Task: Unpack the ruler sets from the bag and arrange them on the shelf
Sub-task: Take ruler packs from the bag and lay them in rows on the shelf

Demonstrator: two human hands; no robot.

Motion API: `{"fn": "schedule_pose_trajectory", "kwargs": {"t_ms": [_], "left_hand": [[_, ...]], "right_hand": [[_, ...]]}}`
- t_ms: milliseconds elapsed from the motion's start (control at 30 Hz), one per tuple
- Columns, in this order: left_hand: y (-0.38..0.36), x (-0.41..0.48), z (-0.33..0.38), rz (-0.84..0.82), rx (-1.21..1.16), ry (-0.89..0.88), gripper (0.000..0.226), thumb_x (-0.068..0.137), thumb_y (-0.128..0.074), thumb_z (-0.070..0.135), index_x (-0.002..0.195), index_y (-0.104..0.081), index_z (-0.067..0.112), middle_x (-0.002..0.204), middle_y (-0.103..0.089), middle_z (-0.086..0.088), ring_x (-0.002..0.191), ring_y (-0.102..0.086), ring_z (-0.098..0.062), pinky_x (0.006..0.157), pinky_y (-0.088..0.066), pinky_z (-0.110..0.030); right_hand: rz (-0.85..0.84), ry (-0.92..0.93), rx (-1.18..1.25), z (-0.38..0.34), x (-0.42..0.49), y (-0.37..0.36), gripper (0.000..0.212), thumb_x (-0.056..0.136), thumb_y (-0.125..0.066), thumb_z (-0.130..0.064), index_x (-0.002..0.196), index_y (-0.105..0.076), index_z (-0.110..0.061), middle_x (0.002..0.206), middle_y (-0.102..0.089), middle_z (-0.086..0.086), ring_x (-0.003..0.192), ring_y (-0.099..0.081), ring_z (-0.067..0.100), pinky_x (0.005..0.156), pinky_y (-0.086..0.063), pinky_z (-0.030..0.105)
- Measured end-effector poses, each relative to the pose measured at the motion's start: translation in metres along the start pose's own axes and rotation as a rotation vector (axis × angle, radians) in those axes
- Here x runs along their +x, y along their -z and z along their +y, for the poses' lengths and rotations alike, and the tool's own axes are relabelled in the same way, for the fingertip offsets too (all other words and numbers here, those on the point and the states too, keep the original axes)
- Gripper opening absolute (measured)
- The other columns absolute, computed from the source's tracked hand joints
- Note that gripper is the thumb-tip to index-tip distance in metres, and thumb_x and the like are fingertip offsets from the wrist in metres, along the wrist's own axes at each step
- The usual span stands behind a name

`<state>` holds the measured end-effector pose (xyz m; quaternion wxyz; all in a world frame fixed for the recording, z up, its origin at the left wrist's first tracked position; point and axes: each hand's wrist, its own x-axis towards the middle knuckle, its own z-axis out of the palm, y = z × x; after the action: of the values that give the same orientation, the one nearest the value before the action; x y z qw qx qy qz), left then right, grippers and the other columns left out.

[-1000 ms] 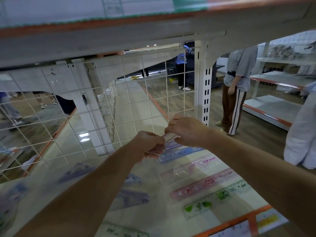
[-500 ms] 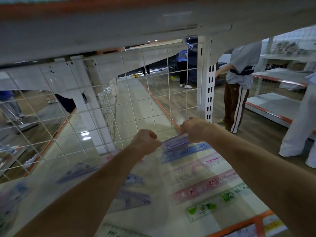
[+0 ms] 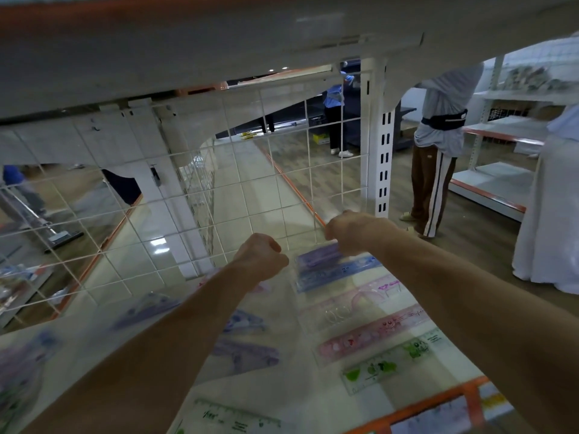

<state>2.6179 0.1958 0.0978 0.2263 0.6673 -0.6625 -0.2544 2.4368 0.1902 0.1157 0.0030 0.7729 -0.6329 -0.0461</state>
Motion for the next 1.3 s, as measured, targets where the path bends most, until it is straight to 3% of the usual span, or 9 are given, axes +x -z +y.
{"fn": "schedule_pose_trajectory", "kwargs": {"t_ms": [100,200,333,400,567,733,1133,1233,1300], "left_hand": [[0.002,-0.003,0.003,-0.002,0.005,0.011,0.021,0.081,-0.070,0.018,0.100,-0.066,0.011,0.098,-0.061,-0.008,0.074,-0.058,-0.022,0.051,-0.046,-0.025],[0.006,-0.011,0.003,0.023,0.000,0.013,0.005,0.080,-0.070,0.013,0.081,-0.065,0.012,0.090,-0.061,-0.009,0.075,-0.058,-0.022,0.064,-0.052,-0.032],[0.024,-0.024,-0.009,0.049,0.041,0.003,0.030,0.079,-0.070,0.014,0.108,-0.066,0.008,0.094,-0.063,-0.007,0.079,-0.060,-0.019,0.066,-0.048,-0.024],[0.038,-0.035,-0.020,0.067,0.093,0.006,0.031,0.079,-0.069,0.017,0.110,-0.065,0.012,0.099,-0.065,-0.006,0.079,-0.061,-0.018,0.068,-0.050,-0.023],[0.075,-0.076,-0.058,0.152,0.291,-0.020,0.035,0.085,-0.063,0.025,0.119,-0.060,0.018,0.121,-0.058,-0.003,0.110,-0.056,-0.021,0.088,-0.043,-0.025],[0.114,-0.118,-0.107,0.241,0.339,0.034,0.036,0.086,-0.059,0.027,0.122,-0.058,0.023,0.126,-0.056,-0.002,0.116,-0.053,-0.021,0.094,-0.040,-0.026],[0.197,-0.198,-0.212,0.349,0.296,0.330,0.029,0.087,-0.062,0.027,0.115,-0.060,0.019,0.111,-0.059,-0.002,0.103,-0.058,-0.019,0.089,-0.047,-0.028],[0.207,-0.216,-0.228,0.380,0.247,0.362,0.026,0.088,-0.062,0.022,0.113,-0.063,0.014,0.103,-0.063,-0.004,0.088,-0.061,-0.018,0.078,-0.050,-0.026],[0.210,-0.226,-0.236,0.370,0.256,0.397,0.029,0.089,-0.060,0.021,0.117,-0.062,0.015,0.109,-0.063,-0.004,0.091,-0.062,-0.020,0.081,-0.052,-0.028]], "right_hand": [[0.048,0.051,-0.008,-0.011,-0.002,0.004,0.040,0.091,-0.054,-0.010,0.130,-0.054,-0.018,0.130,-0.055,0.007,0.119,-0.052,0.024,0.097,-0.043,0.032],[0.112,0.121,-0.039,-0.028,-0.007,0.010,0.037,0.090,-0.053,-0.014,0.127,-0.057,-0.020,0.129,-0.057,0.004,0.119,-0.052,0.023,0.094,-0.043,0.032],[0.141,0.181,-0.083,-0.058,-0.011,0.015,0.033,0.087,-0.057,-0.015,0.120,-0.060,-0.018,0.121,-0.061,0.005,0.112,-0.057,0.026,0.090,-0.047,0.035],[0.137,0.217,-0.091,-0.077,-0.013,0.019,0.030,0.087,-0.056,-0.016,0.116,-0.061,-0.018,0.117,-0.061,0.006,0.108,-0.058,0.029,0.089,-0.050,0.039],[0.075,0.332,-0.115,-0.132,-0.021,0.034,0.026,0.089,-0.056,-0.021,0.114,-0.064,-0.018,0.113,-0.062,0.005,0.104,-0.060,0.027,0.088,-0.050,0.036],[0.066,0.459,-0.118,-0.191,-0.027,0.043,0.028,0.090,-0.055,-0.027,0.114,-0.063,-0.015,0.112,-0.063,0.006,0.100,-0.061,0.025,0.086,-0.051,0.035],[0.035,0.770,-0.037,-0.309,-0.047,0.044,0.032,0.093,-0.050,-0.024,0.123,-0.059,-0.023,0.122,-0.058,0.000,0.111,-0.054,0.021,0.084,-0.043,0.027],[0.003,0.802,-0.037,-0.327,-0.050,0.034,0.028,0.090,-0.052,-0.023,0.114,-0.064,-0.017,0.111,-0.064,0.002,0.103,-0.058,0.022,0.087,-0.050,0.035],[-0.003,0.820,-0.029,-0.337,-0.052,0.028,0.027,0.090,-0.052,-0.023,0.112,-0.065,-0.016,0.108,-0.066,0.004,0.101,-0.060,0.023,0.087,-0.050,0.037]]}}
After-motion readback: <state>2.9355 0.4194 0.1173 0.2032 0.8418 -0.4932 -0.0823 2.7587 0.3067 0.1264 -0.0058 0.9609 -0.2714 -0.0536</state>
